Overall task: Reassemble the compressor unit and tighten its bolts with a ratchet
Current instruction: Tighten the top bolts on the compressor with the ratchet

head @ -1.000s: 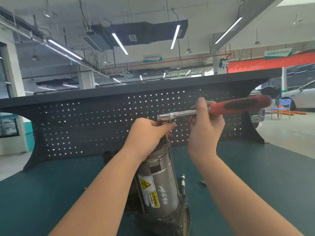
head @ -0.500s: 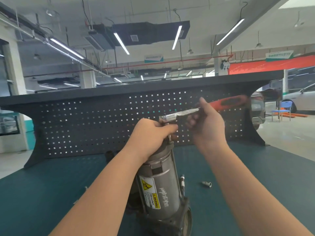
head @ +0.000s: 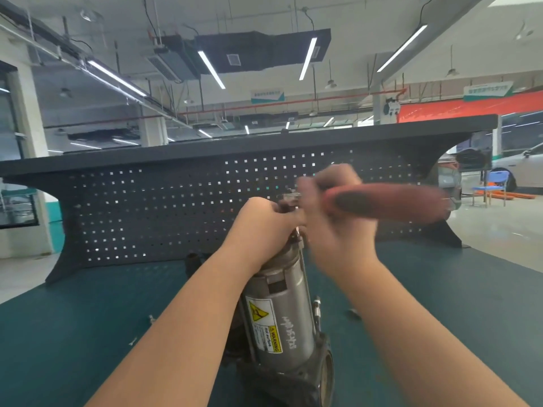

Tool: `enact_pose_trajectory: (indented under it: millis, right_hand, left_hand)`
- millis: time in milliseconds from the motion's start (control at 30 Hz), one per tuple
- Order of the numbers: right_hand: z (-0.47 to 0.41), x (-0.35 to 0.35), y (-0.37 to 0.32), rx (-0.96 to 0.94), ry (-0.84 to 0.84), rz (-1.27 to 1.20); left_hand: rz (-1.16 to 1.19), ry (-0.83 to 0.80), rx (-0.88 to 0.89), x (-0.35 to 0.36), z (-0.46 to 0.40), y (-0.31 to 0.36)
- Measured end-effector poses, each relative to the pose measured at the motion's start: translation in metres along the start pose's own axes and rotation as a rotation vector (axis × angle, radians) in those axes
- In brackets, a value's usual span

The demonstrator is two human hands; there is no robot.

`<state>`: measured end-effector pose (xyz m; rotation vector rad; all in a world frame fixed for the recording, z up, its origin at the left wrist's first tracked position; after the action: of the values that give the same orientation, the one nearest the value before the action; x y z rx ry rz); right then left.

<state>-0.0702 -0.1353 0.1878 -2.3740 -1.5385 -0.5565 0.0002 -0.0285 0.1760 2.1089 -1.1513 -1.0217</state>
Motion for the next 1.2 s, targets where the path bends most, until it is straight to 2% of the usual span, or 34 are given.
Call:
enact_pose_trajectory:
  millis: [100,167,200,233,300,400,433,500,533,600,700,767,800,833,867,900,967,1033,1133,1200]
  right_hand:
    - [-0.008,-0.029,0.064,0.554,0.250,-0.221]
    - [0.006,-0.027,0.093,0.872,0.267,-0.253]
    - [0.012,-0.025,0.096,0.923,0.267,-0.234]
    - [0.011,-0.025,0.092,0.872,0.282,-0.192]
    - [0.002,-0.025,0.059,0.519,0.266,-0.090]
    - [0.011,0.015,-0.010,-0.220,-0.167,0.285]
    - [0.017,0.023,-0.022,-0.361,-0.228,0.357]
    - [0.015,0.025,-0.030,-0.371,-0.213,0.336]
    - [0.013,0.022,-0.026,-0.307,-0.191,0.267]
    - [0.003,0.005,-0.006,-0.039,-0.074,0.054]
    - [-0.001,-0.028,0.061,0.643,0.322,-0.233]
    - [0.019,-0.024,0.095,1.075,0.418,-0.349]
    - [0.027,-0.020,0.102,1.183,0.424,-0.378]
    - [0.028,-0.018,0.101,1.171,0.433,-0.383]
    - [0.023,-0.020,0.093,1.047,0.438,-0.357]
    - [0.013,-0.022,0.076,0.837,0.408,-0.293]
    - [0.002,-0.014,0.030,0.334,0.201,-0.100]
    - [0.006,0.002,0.001,0.033,0.001,0.041]
    - [0.008,0.008,-0.008,-0.095,-0.058,0.154]
    - [0.004,0.000,0.000,-0.055,0.000,0.088]
  left_hand:
    - [0.172,-0.062,-0.072,0.007,-0.002,-0.008]
    - [0.160,-0.058,-0.041,0.007,-0.002,-0.009]
    - [0.142,-0.049,-0.037,0.006,-0.002,-0.010]
    - [0.157,-0.025,-0.028,0.006,-0.005,-0.009]
    - [0.146,0.001,-0.046,0.005,-0.009,-0.012]
    - [0.097,-0.025,-0.051,0.010,-0.005,-0.012]
    - [0.096,-0.010,-0.050,0.011,-0.006,-0.015]
    - [0.130,-0.021,-0.047,0.012,-0.003,-0.013]
    - [0.133,-0.041,-0.051,0.012,-0.002,-0.011]
    - [0.095,0.013,-0.024,0.005,-0.005,-0.009]
    - [0.152,-0.047,-0.052,0.008,-0.004,-0.008]
    - [0.130,-0.061,-0.040,0.009,-0.003,-0.008]
    - [0.121,-0.050,-0.036,0.008,-0.002,-0.008]
    - [0.118,-0.037,-0.032,0.008,-0.003,-0.008]
    - [0.113,-0.027,-0.026,0.008,-0.003,-0.008]
    - [0.106,-0.021,-0.023,0.007,-0.005,-0.008]
    - [0.076,-0.006,-0.017,0.004,-0.005,-0.009]
    - [-0.005,0.002,0.023,0.001,-0.007,-0.008]
    - [-0.037,-0.016,0.046,-0.002,-0.008,-0.006]
    - [0.043,-0.047,0.011,-0.001,-0.006,-0.009]
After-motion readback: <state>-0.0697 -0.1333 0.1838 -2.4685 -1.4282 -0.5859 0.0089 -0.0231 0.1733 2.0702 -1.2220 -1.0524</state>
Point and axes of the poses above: each hand's wrist, its own z-axis away from the middle knuckle, its own x-axis out of the palm, y = z × x, the point moved 7 cm from there along -z, towards the middle knuckle, and after that the axes turned 14 degrees about y, right-handed, at the moved point
